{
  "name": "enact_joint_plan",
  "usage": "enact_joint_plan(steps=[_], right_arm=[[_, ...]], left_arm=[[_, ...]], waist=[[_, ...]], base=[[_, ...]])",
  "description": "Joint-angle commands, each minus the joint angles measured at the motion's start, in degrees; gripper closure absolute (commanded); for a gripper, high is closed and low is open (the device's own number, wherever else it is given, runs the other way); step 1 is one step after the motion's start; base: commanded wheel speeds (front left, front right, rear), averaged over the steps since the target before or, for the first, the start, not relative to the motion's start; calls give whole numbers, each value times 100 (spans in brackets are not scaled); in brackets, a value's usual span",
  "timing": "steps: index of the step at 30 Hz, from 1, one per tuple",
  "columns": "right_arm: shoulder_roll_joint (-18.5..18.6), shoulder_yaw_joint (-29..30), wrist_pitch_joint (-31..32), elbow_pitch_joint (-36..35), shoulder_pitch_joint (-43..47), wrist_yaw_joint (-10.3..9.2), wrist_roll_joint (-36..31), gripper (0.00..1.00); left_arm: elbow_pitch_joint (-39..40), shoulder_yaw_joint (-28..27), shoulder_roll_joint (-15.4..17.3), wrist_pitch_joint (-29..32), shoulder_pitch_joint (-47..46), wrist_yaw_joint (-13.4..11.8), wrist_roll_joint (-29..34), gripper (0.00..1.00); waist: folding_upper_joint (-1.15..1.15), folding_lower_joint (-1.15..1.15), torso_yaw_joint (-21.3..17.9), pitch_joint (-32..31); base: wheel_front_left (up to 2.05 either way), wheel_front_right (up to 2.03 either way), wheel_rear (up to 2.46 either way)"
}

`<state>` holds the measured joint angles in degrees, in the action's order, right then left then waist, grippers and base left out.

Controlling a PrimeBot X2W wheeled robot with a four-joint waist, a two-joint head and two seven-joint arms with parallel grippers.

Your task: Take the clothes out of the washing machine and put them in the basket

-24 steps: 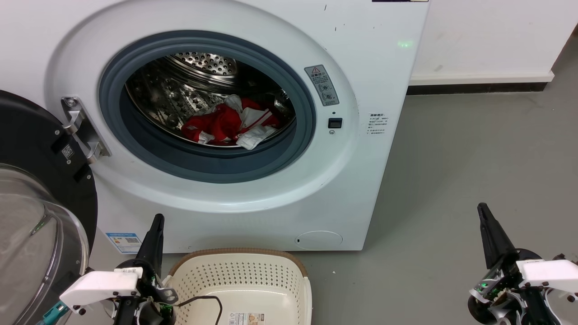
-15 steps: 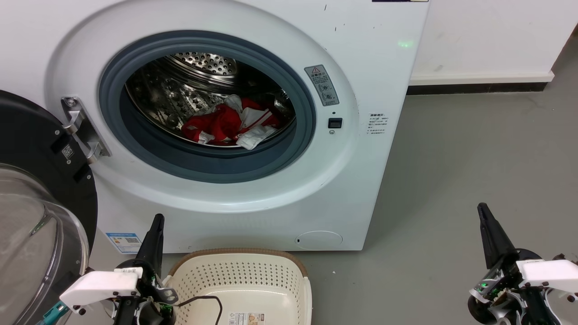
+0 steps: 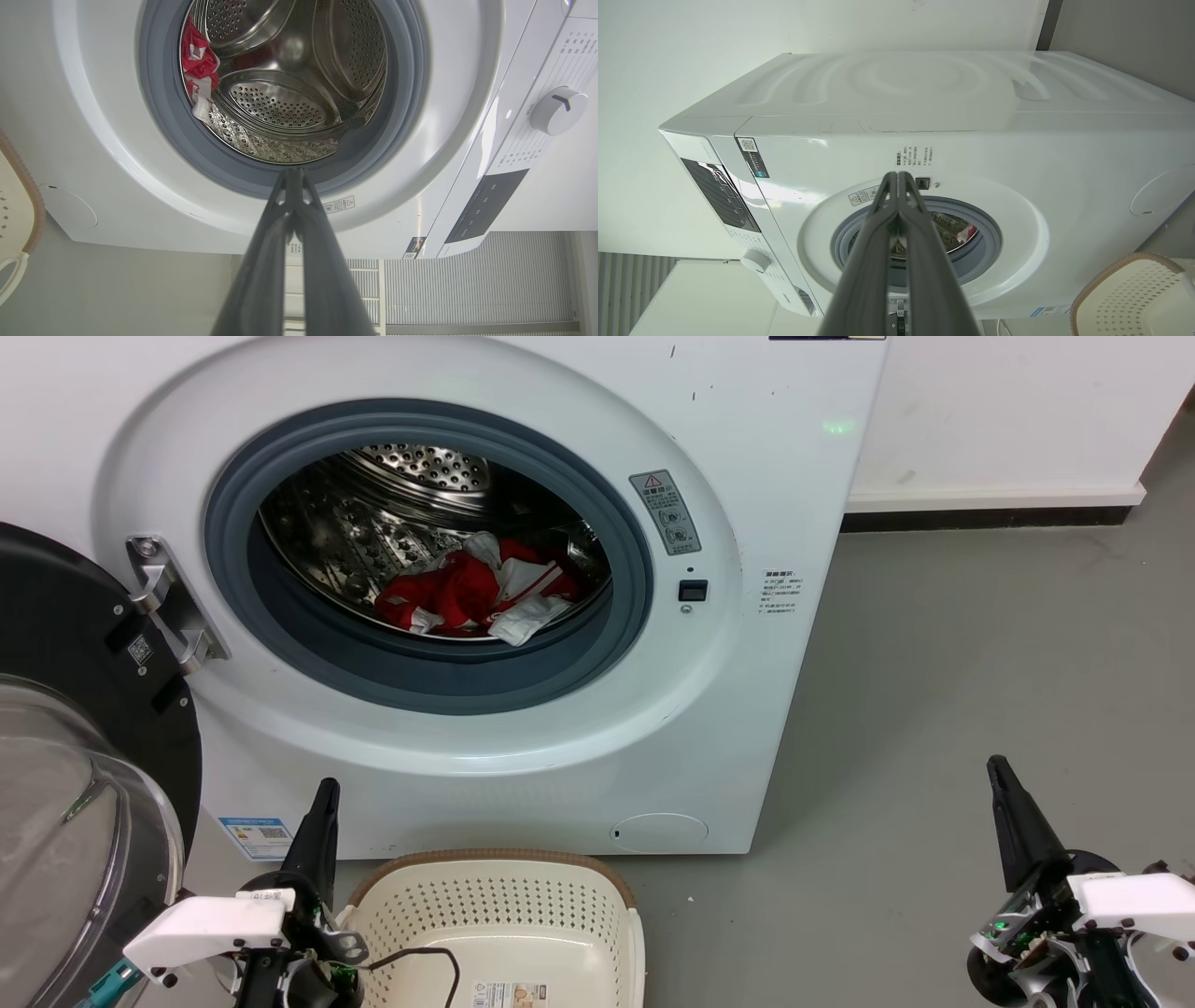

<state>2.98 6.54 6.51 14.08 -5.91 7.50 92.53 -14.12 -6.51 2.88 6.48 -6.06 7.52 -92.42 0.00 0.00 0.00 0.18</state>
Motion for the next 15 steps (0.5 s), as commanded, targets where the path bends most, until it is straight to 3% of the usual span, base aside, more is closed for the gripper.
enact_joint_plan(steps=[1,9,10,15], right_arm=[[-15,-1,1,7,-72,-2,-26,100],[-15,-1,1,7,-72,-2,-26,100],[-15,-1,1,7,-72,-2,-26,0],[-2,-67,-93,-35,61,-1,-28,0]], left_arm=[[0,-12,-8,16,-42,11,0,100],[0,-12,-8,16,-42,11,0,100],[0,-12,-8,16,-42,11,1,0],[-24,105,-4,-95,26,-2,47,0]], waist=[[0,0,0,0],[0,0,0,0],[0,0,0,0],[0,0,-3,1]], base=[[0,0,0],[0,0,0],[0,0,0],[0,0,0]])
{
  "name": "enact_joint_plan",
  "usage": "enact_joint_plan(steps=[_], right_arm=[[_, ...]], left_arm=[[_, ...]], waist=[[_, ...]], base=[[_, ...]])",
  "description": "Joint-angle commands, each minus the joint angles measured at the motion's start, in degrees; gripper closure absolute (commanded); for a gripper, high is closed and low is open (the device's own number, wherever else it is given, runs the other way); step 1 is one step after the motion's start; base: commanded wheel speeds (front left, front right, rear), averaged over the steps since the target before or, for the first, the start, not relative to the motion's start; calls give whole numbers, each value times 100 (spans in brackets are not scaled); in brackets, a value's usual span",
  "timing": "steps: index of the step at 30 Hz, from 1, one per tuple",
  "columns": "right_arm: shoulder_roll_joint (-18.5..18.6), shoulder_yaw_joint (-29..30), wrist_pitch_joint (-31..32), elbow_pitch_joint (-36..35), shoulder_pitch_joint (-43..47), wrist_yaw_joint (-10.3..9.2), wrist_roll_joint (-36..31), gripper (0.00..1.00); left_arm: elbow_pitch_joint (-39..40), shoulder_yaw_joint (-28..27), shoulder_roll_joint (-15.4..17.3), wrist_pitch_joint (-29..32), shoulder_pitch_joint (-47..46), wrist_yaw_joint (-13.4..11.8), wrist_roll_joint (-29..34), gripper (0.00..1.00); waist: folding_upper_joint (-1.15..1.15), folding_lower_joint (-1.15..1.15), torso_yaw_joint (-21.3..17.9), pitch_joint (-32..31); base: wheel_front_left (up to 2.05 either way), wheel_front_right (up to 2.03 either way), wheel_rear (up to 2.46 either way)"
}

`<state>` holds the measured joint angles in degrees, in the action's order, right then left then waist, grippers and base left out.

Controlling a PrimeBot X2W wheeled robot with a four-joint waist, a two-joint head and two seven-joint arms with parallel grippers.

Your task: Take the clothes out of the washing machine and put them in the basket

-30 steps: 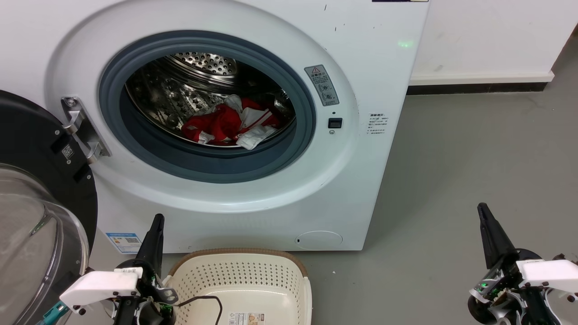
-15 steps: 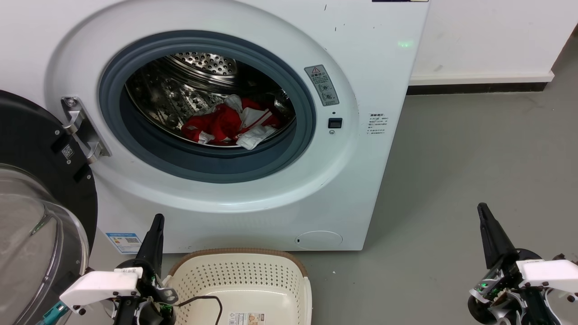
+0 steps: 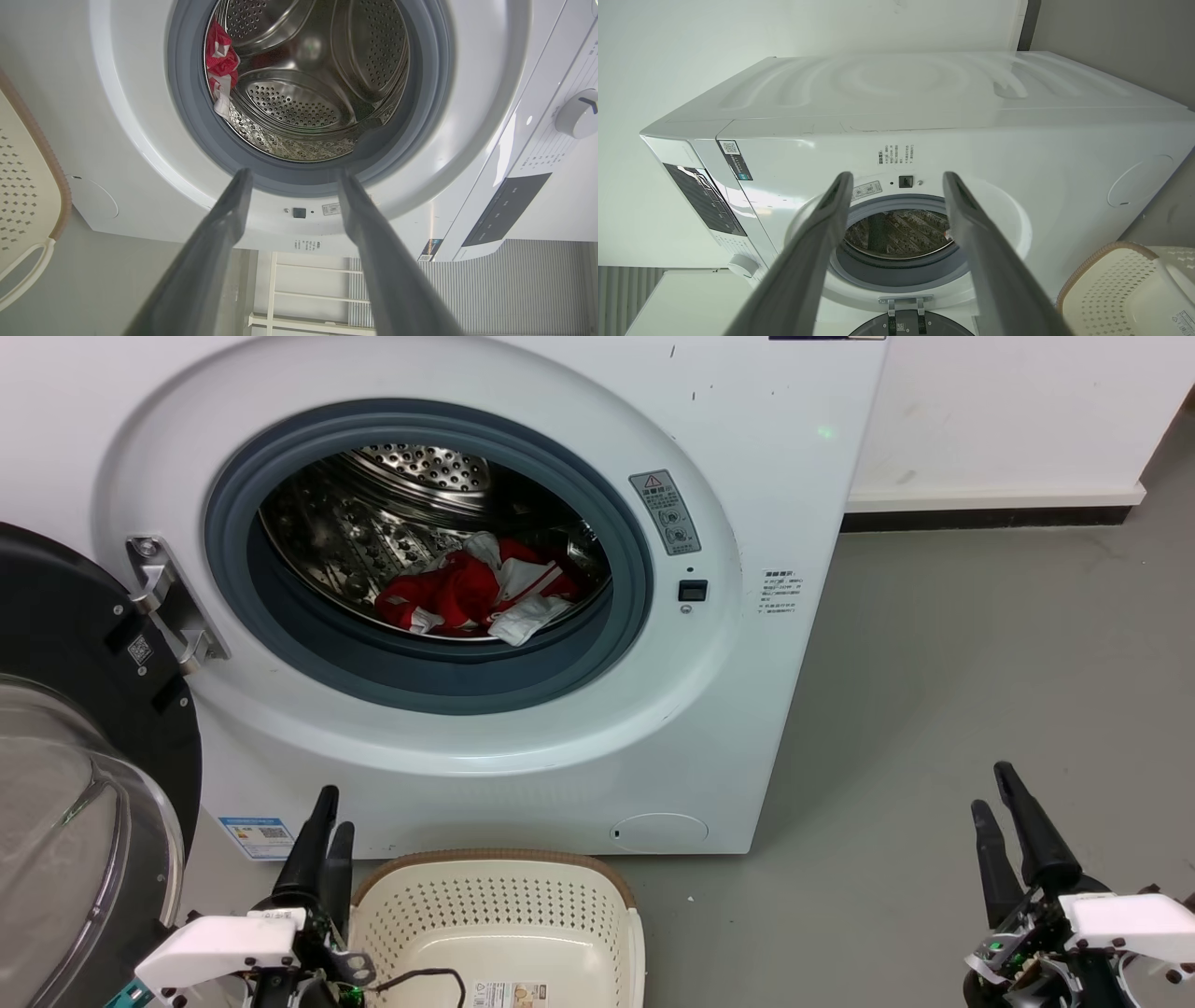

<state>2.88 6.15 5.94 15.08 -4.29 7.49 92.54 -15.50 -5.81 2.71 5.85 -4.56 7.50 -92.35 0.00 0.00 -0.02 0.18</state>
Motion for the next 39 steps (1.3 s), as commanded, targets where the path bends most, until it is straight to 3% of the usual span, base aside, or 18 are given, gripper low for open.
enact_joint_plan(steps=[1,14,30,39], right_arm=[[7,-51,-67,-163,-88,0,-42,0],[7,-166,-456,-421,57,0,-651,0],[7,-216,-825,-981,247,0,-3361,0],[7,-337,-1009,-1035,394,0,-4393,0]], left_arm=[[122,68,14,-64,-127,0,54,0],[409,214,16,-450,-150,0,502,0],[947,375,18,-821,-145,0,2477,0],[941,477,19,-1000,-101,-30,3726,0]], waist=[[0,0,-2,2],[0,0,-11,10],[0,0,-19,2],[0,0,-19,-10]], base=[[0,0,0],[0,0,0],[0,0,0],[0,0,0]])
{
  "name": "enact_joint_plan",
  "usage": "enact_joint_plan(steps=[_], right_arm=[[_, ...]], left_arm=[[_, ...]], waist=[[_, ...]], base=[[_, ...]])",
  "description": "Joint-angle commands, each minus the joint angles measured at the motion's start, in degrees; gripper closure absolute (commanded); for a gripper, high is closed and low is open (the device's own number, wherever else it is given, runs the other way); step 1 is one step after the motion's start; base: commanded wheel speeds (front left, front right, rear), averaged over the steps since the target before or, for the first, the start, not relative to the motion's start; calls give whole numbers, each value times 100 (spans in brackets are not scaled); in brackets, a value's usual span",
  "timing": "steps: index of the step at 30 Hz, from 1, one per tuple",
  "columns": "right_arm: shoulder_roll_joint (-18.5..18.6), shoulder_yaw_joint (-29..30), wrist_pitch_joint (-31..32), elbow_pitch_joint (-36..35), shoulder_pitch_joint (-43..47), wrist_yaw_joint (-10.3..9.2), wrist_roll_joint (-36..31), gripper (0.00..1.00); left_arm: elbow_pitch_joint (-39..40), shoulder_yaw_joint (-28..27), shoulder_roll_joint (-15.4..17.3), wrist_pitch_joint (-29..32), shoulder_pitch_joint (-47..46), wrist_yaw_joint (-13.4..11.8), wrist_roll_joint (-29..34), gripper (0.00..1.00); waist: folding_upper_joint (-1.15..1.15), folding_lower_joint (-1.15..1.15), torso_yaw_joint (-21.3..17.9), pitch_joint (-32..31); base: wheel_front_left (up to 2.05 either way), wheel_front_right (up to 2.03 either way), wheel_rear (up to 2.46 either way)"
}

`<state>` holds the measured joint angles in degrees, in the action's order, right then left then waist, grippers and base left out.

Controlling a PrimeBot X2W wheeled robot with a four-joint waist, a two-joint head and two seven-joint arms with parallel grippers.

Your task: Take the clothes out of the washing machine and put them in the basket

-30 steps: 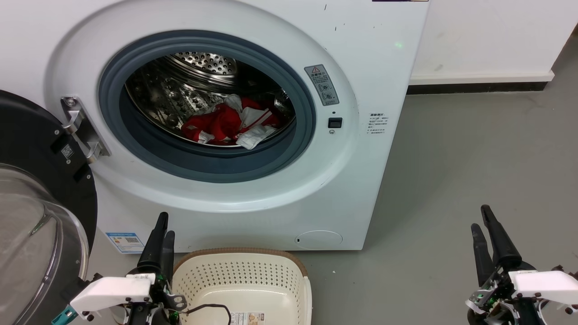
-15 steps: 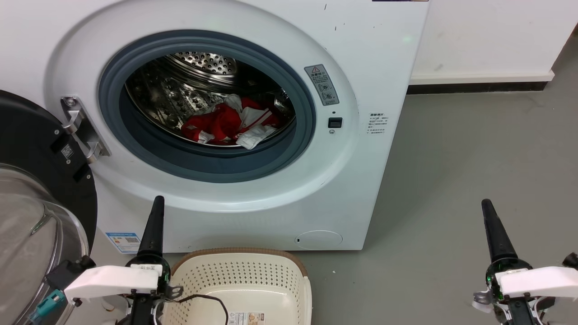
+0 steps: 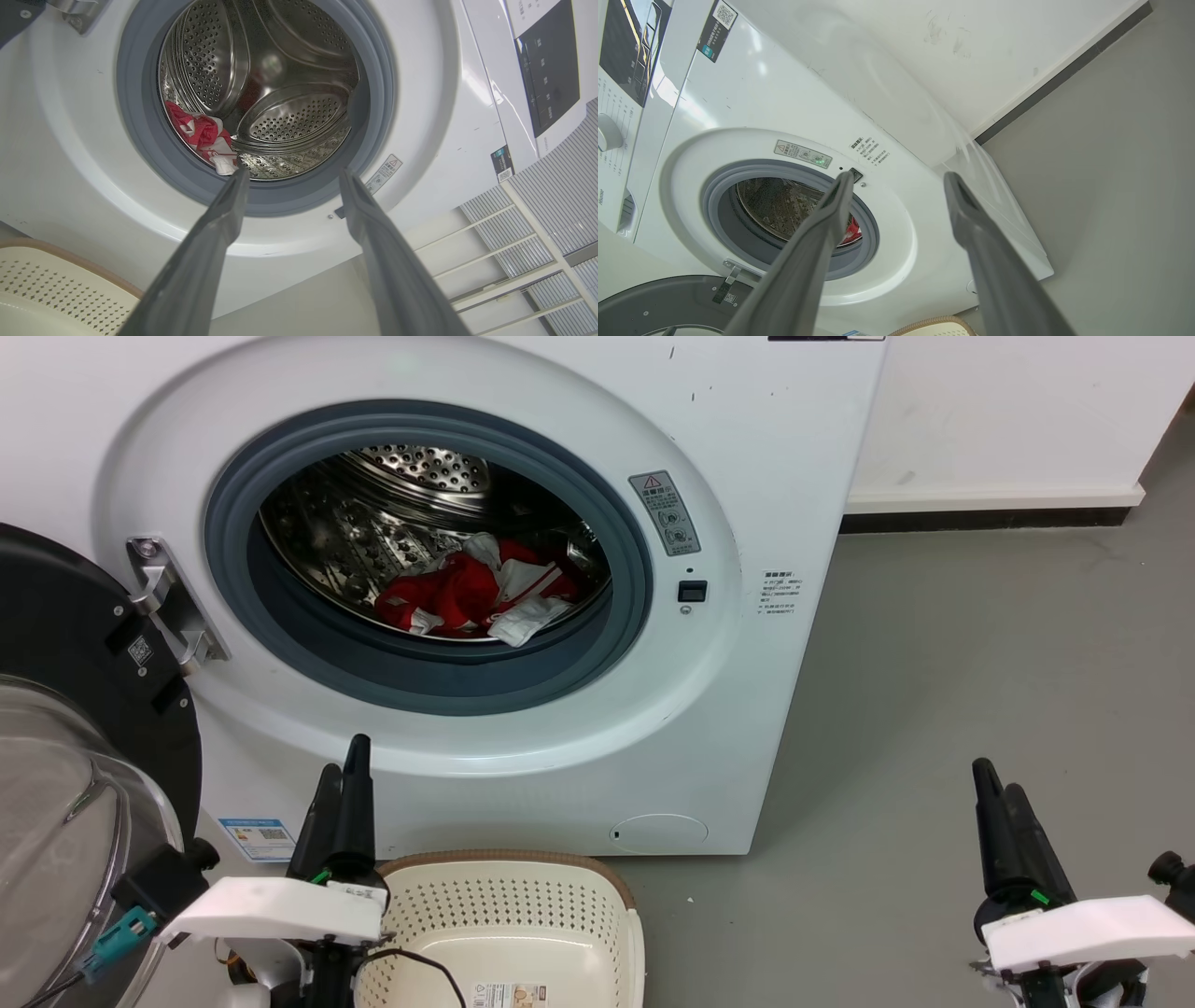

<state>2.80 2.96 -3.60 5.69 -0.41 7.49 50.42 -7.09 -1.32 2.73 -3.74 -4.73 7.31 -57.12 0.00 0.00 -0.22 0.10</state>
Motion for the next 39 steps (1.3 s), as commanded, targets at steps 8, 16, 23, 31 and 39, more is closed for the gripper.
enact_joint_plan(steps=[8,16,23,31,39], right_arm=[[16,-29,-77,-124,82,0,-1016,0],[16,-1,-95,-230,146,0,-1729,0],[16,-34,-130,-282,196,0,-2197,0],[15,-43,-156,-340,239,0,-2691,0],[15,-57,-210,-395,300,0,-3197,0]], left_arm=[[97,128,25,-188,-39,-55,1332,0],[61,184,55,-329,-27,-123,2072,0],[18,227,83,-437,-44,-147,2596,0],[-80,269,113,-541,-27,-206,3083,0],[-188,326,161,-658,-65,-277,3588,0]], waist=[[0,0,-4,-15],[0,0,-10,-27],[0,0,-6,-46],[0,0,-4,-56],[0,0,12,-53]], base=[[0,0,0],[0,0,0],[0,0,0],[0,0,0],[0,0,0]])
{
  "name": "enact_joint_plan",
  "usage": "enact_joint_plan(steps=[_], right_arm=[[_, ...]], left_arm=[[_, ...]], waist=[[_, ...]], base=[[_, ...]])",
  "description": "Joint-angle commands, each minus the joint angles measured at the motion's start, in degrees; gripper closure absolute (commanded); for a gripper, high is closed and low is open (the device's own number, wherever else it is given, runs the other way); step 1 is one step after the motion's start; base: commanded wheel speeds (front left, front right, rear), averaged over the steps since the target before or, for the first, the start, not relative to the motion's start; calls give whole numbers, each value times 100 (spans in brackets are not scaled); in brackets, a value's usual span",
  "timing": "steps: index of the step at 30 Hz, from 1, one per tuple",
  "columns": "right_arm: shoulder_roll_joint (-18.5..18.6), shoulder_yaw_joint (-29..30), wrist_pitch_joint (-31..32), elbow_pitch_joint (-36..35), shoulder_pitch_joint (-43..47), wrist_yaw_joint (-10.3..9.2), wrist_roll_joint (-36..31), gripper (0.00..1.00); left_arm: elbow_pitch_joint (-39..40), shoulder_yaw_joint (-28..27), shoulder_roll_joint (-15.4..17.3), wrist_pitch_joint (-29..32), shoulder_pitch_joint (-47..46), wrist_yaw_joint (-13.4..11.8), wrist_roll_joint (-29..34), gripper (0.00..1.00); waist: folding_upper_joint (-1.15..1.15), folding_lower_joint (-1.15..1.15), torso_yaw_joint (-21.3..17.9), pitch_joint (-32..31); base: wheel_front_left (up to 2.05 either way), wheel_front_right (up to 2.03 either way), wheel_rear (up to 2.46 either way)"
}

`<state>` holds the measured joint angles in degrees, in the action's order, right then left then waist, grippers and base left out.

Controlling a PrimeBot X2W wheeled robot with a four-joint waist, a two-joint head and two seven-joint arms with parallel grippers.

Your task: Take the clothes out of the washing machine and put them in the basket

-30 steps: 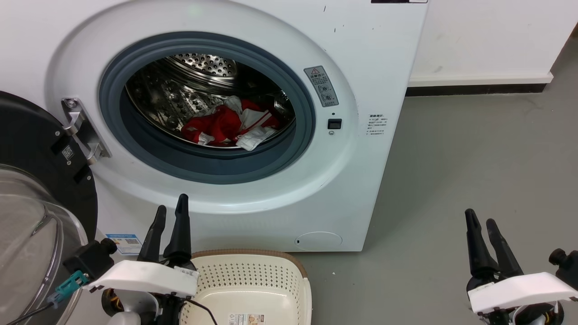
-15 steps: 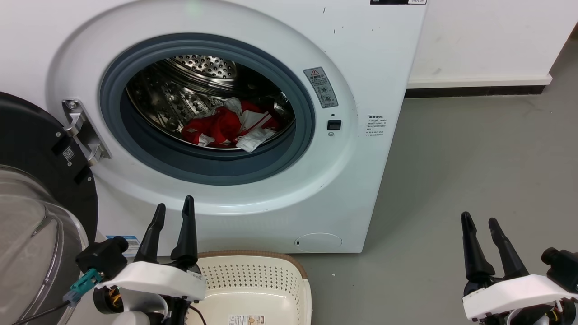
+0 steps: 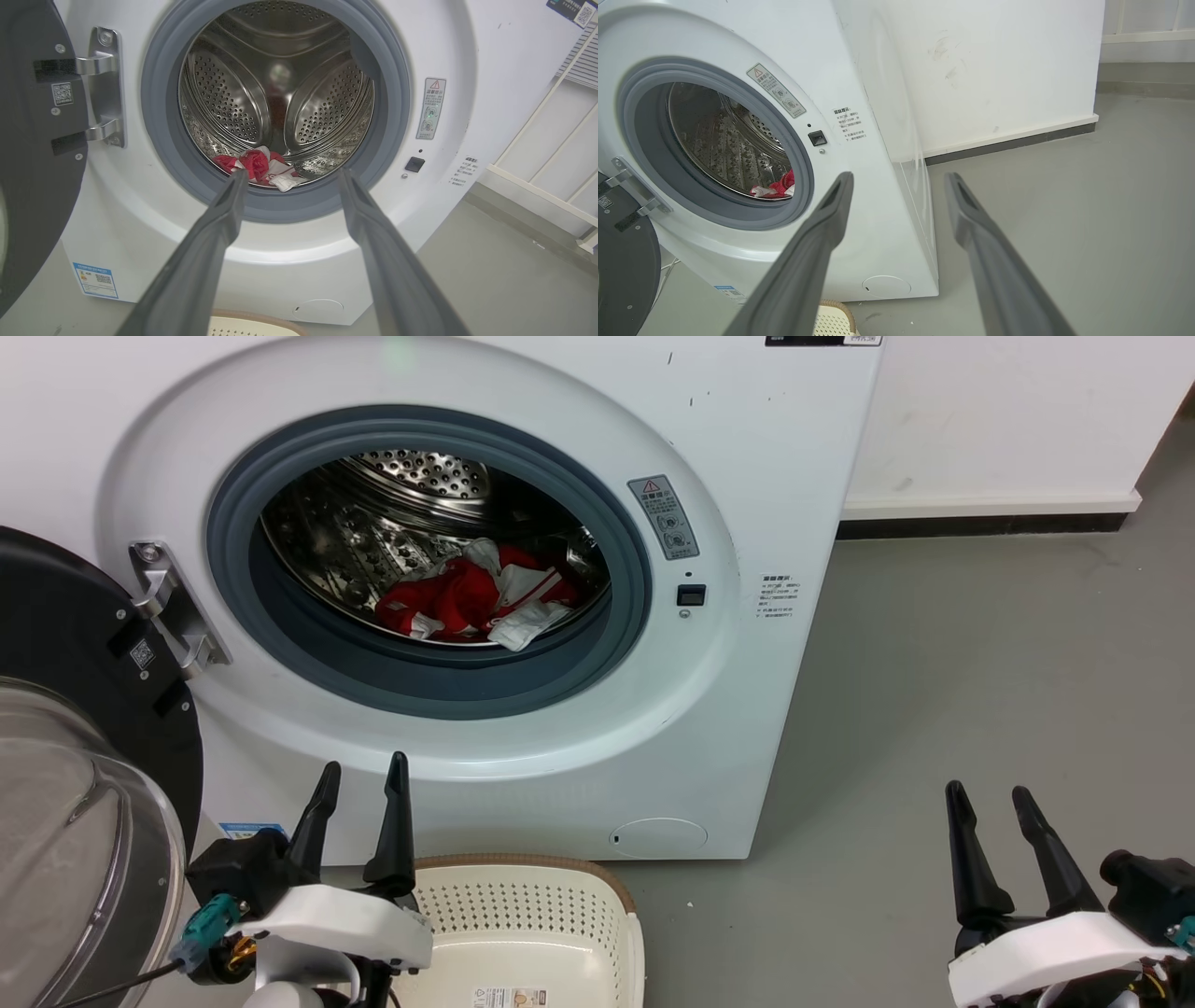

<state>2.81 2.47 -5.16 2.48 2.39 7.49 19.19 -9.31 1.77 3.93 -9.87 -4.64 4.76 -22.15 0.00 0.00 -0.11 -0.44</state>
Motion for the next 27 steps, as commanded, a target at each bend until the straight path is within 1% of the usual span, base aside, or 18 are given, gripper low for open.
enact_joint_plan(steps=[1,10,15,27], right_arm=[[14,-13,-53,-80,30,0,-135,0],[13,-63,-85,-142,81,0,-651,0],[13,-45,-106,-176,119,0,-872,0],[12,-13,-194,-253,165,-1,-1405,0]], left_arm=[[25,24,47,-57,-80,-32,152,0],[-67,50,72,-171,-60,-136,607,0],[-135,72,70,-236,-43,-139,815,0],[-196,152,106,-370,-30,-232,1387,0]], waist=[[0,0,6,1],[0,0,41,4],[0,0,68,5],[0,0,115,-5]], base=[[0,0,0],[0,0,0],[0,0,0],[0,0,0]])
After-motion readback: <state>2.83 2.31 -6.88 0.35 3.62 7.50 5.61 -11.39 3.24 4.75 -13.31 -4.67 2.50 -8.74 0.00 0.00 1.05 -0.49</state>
